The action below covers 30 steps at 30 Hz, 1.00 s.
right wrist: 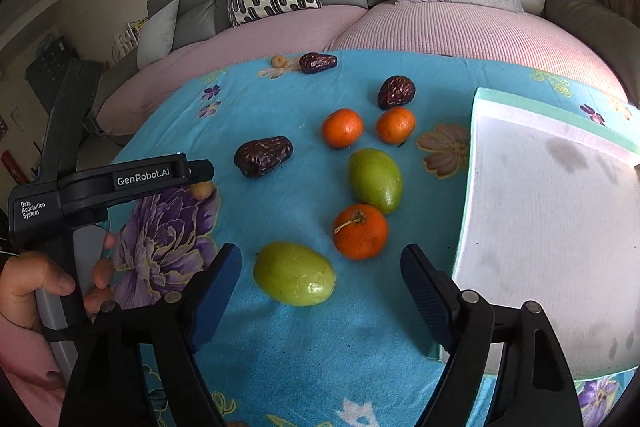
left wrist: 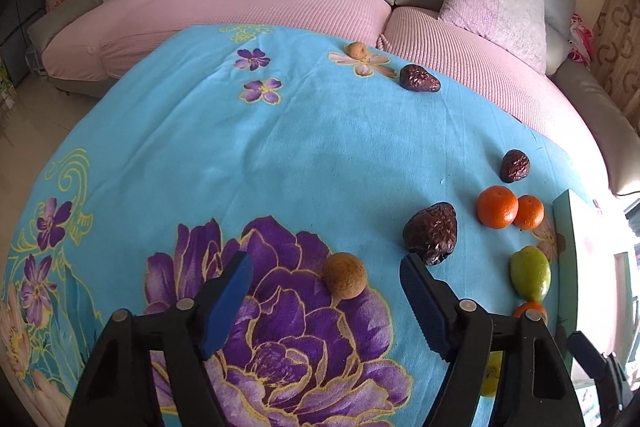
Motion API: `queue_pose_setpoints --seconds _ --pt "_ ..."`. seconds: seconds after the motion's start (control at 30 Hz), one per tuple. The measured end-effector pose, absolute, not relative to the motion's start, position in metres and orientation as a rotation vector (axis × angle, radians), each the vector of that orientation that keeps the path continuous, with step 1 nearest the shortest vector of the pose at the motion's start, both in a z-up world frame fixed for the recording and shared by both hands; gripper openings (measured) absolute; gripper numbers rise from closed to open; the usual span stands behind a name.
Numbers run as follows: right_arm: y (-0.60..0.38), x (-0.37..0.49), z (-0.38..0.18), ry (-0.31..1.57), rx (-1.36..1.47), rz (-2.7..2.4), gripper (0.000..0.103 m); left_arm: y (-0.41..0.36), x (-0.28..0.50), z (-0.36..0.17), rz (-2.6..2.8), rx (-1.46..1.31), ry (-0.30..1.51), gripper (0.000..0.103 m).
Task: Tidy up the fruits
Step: 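Grasp the small brown ball with the left tool while the right tool approaches a green mango, then grasp the green mango with the right tool while the left tool holds the brown ball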
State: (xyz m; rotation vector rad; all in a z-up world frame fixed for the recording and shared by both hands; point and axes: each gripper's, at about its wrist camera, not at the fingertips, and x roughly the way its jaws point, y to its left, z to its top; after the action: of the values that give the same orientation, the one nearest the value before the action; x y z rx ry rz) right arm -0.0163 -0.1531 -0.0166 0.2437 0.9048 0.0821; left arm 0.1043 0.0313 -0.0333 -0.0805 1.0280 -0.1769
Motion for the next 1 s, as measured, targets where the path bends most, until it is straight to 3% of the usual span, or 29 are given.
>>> queue_pose_setpoints --seconds 0.1,0.23,0.43,1.0 --pt "-0.148 -0.014 -0.024 0.926 0.246 0.097 0.075 0.031 0.105 -0.037 -0.188 -0.083 1.041 0.062" --pt "-0.142 -0.012 -0.028 0.930 0.243 0.111 0.073 0.031 0.107 -0.043 -0.204 -0.089 1.058 0.044" --pt "-0.141 -0.010 -0.030 0.926 0.229 0.088 0.062 0.024 0.106 -0.046 -0.230 -0.085 1.067 0.029" --pt "-0.140 -0.003 -0.036 0.920 0.206 0.088 0.062 0.021 0.110 -0.051 -0.211 -0.080 1.074 0.028"
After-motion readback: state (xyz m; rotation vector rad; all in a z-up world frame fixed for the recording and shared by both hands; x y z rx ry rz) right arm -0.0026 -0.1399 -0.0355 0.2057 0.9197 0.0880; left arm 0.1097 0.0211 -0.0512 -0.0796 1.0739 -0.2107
